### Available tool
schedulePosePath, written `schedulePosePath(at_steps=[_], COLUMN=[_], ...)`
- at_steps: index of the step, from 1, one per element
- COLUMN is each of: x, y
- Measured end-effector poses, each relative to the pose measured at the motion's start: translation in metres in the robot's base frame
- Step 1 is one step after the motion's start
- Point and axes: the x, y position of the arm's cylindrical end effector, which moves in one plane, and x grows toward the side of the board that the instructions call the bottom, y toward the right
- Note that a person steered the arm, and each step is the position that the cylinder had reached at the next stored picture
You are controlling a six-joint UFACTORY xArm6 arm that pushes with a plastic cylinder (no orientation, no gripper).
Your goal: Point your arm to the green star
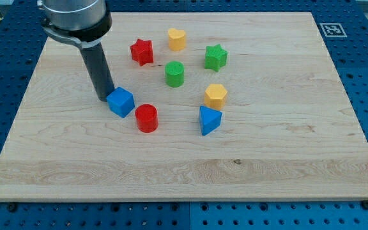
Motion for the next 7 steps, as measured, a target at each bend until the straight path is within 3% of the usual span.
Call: schedulePosePath(at_steps=[2,3,5,7], x=[0.002,-0.017,-0.085,-0.175], y=[0.01,-0.018,-0.054,-0.036])
